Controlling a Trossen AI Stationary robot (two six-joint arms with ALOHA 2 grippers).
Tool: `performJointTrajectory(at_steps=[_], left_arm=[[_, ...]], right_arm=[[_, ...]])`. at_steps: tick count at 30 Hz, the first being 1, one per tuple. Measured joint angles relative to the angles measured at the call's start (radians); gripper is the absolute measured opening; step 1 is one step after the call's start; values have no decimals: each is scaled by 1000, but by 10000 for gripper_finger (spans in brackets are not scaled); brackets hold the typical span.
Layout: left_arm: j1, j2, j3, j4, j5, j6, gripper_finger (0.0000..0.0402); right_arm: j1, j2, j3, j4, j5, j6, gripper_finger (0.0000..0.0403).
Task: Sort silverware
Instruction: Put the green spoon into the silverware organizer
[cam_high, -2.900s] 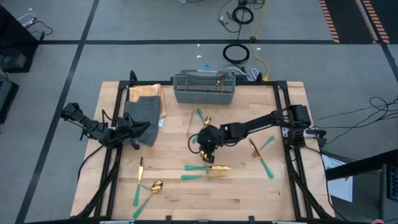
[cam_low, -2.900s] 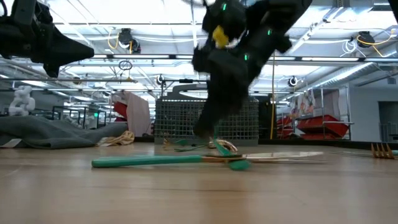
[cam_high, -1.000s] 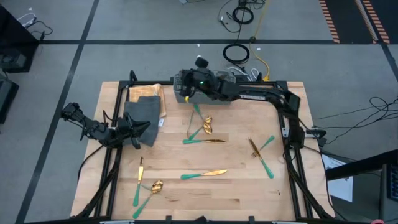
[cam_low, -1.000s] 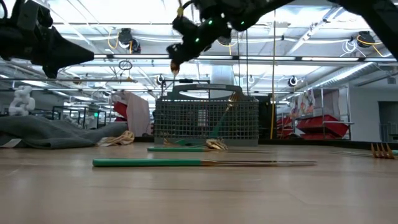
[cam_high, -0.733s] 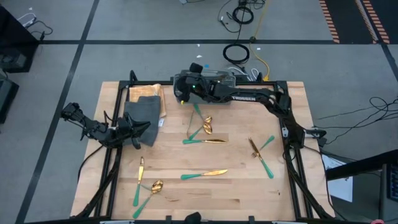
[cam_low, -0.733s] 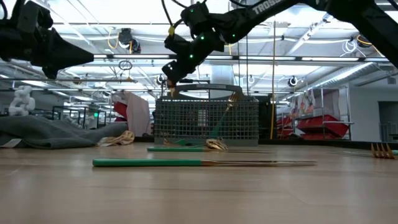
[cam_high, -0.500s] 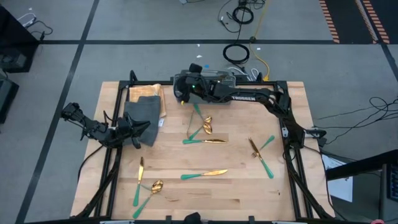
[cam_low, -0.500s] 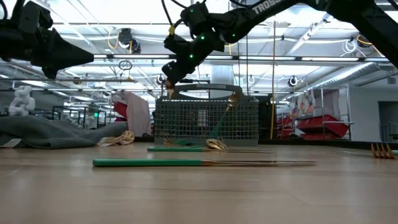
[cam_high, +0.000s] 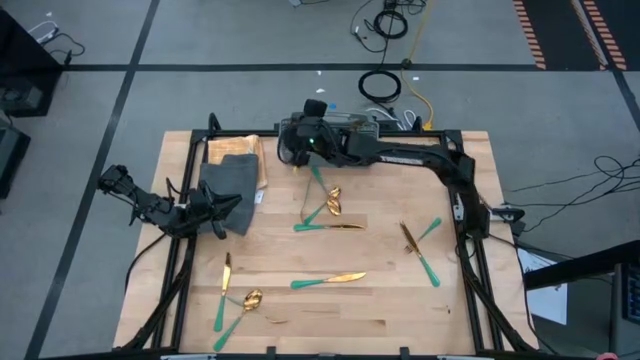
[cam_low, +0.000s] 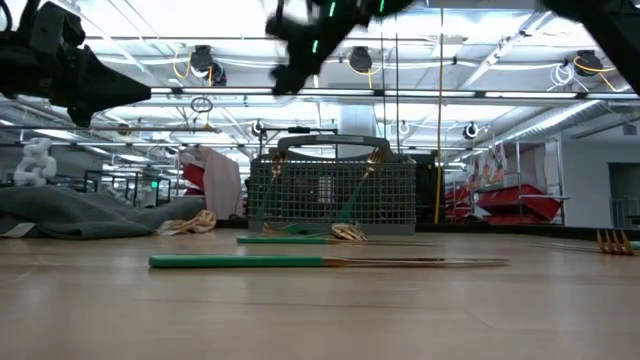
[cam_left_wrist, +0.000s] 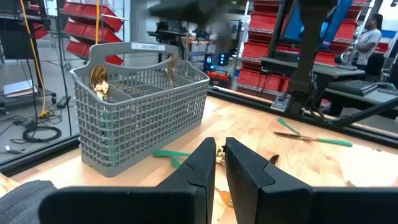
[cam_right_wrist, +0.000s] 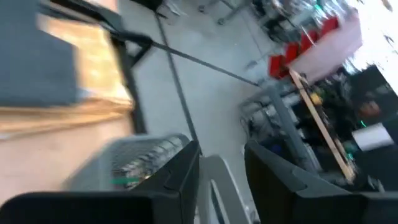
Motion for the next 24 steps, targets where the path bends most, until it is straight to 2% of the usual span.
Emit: performJointTrajectory(at_steps=[6,10,12,15,18,24], left_arm=[[0,0,0,-8,-1,0,42],[0,0,0,-8,0,0,42],[0,0,0,-7,0,-1,42],[0,0,0,-8,1,-33,42],[0,0,0,-16,49,-52,42],[0,0,0,-15,79,-84,42]], right_arm=[[111,-58,63,-500,-55,269,123],[121,-54,23,-696,-85,448,123],[115,-52,-29,-705,-103,504,123],[113,-47,-108,-661,-233,550,123],[138,-49,-181,-556,-350,550,123],[190,-50,-284,-375,-379,544,123]])
